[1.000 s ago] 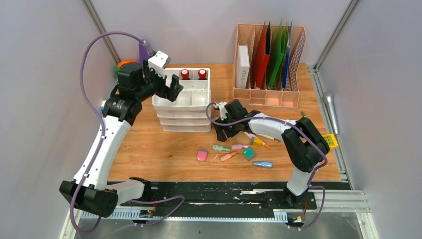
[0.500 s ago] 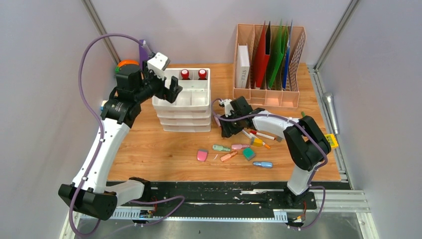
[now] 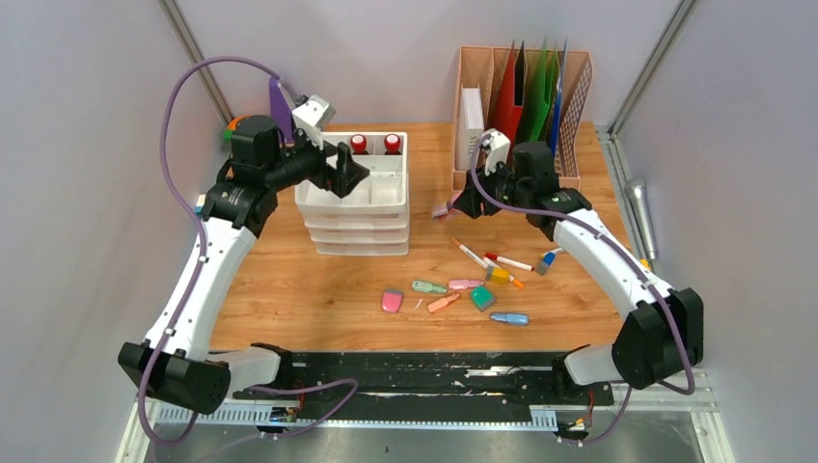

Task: Organize the desk
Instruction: Pick up the stationery from the center of the board, then place the stationery in the storage box.

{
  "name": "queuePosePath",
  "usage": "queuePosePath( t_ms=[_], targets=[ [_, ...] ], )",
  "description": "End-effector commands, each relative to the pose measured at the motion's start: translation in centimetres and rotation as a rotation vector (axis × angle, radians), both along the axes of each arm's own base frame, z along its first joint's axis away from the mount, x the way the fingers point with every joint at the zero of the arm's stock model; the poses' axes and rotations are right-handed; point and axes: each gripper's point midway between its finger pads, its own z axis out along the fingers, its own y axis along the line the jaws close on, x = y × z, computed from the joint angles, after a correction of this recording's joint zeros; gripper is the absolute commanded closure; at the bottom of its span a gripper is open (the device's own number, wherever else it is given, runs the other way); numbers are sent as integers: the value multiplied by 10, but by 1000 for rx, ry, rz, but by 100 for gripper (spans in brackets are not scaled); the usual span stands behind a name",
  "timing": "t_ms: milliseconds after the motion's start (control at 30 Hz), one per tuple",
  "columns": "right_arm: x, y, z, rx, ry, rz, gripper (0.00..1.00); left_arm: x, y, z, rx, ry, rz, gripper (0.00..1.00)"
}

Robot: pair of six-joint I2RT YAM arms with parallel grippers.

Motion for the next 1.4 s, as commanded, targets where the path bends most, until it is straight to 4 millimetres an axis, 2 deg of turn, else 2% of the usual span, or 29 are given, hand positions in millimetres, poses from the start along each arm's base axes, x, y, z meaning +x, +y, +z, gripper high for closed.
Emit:
queuePosePath(
  t_ms=[0, 100, 200, 367, 500, 600, 700, 867, 1033, 1233, 1367],
  targets=[
    [-8, 7, 65, 63, -140, 75, 100, -4, -27, 35, -133, -2, -126, 0],
    [-14, 7, 83, 80, -165, 93, 100, -9, -42, 37, -119, -6, -190, 0],
    [-21, 9, 107, 107, -200, 115, 100, -22, -67, 34, -59, -34, -288, 0],
    [-33, 11, 144, 162, -216, 158, 100, -44, -108, 21, 138, -167, -438, 0],
    [-46, 15, 169, 224, -202, 193, 100, -49, -137, 6, 275, -247, -521, 0],
    [-55, 17, 180, 273, -178, 228, 100, -46, -151, 0, 327, -284, -546, 0],
    [-61, 15, 186, 316, -146, 258, 100, -44, -164, -3, 361, -315, -564, 0],
    [-68, 11, 190, 377, -89, 299, 100, -40, -176, -8, 425, -362, -574, 0],
    [-68, 6, 189, 415, -53, 302, 100, -40, -184, -13, 440, -360, -585, 6],
    [-66, 6, 186, 431, -31, 302, 100, -44, -199, -14, 418, -352, -601, 24],
    [-66, 4, 185, 433, -32, 299, 100, -44, -203, -13, 413, -346, -596, 36]
  ],
)
